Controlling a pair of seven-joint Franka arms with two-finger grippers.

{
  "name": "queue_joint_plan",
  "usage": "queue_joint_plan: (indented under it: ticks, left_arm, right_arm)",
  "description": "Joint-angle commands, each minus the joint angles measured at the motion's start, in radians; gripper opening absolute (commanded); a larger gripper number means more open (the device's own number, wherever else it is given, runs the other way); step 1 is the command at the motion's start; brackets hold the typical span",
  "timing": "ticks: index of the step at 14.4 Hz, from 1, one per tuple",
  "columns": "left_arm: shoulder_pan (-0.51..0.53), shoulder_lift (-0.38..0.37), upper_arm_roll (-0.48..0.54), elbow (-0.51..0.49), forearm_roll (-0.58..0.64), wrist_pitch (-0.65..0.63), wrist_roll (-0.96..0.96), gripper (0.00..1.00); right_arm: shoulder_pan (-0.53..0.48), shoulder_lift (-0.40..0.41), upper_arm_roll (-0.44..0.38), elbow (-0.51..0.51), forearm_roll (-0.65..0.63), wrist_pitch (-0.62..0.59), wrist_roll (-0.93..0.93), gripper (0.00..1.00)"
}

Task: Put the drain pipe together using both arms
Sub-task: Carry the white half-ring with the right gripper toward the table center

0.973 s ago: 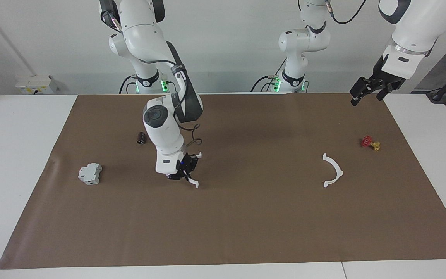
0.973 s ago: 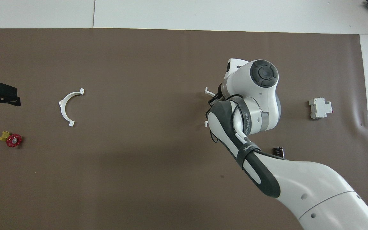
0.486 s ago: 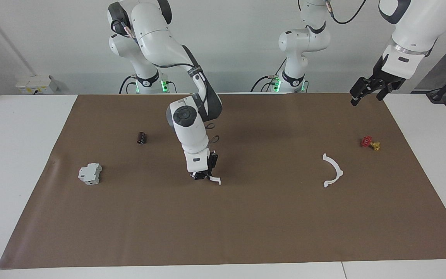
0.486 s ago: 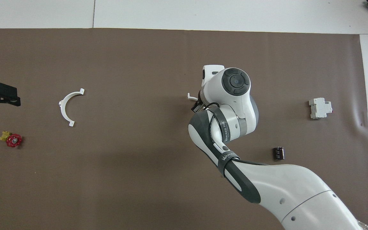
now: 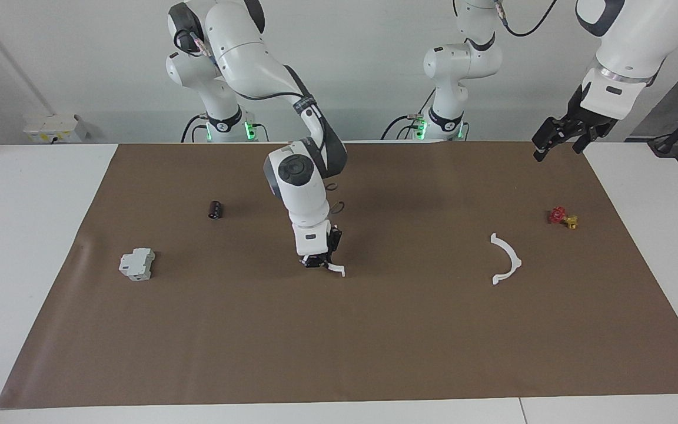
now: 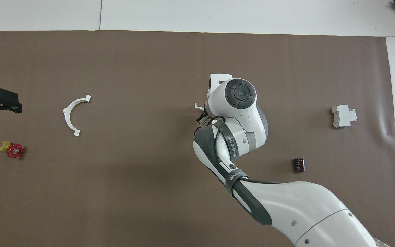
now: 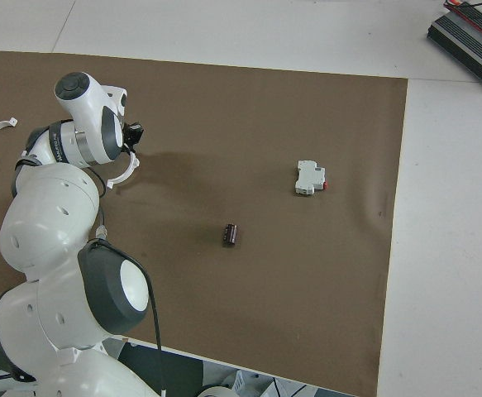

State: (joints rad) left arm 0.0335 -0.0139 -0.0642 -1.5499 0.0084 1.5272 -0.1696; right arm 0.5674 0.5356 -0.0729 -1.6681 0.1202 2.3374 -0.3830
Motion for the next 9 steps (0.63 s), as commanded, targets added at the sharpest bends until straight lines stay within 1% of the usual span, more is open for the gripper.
queue_joint_plan:
  ticks: [1,7,9]
  left_arm:
    - [-0.006,-0.021,0.007,-0.024,-0.008,0.019,0.007,1.0]
    - [-0.007,-0.023,0.007,-0.025,-0.008,0.019,0.005,1.0]
    - [-0.006,-0.023,0.007,-0.027,-0.008,0.019,0.007,1.0]
  right_arm:
    - [0.014,0.001,0.002,-0.01,-0.034,0.006,0.032,0.0]
    - [0.035,-0.005,0.001,-0.025,-0.037,0.005,0.145,0.0]
    - [0.039,-0.006,0.001,-0.028,-0.05,0.005,0.148,0.0]
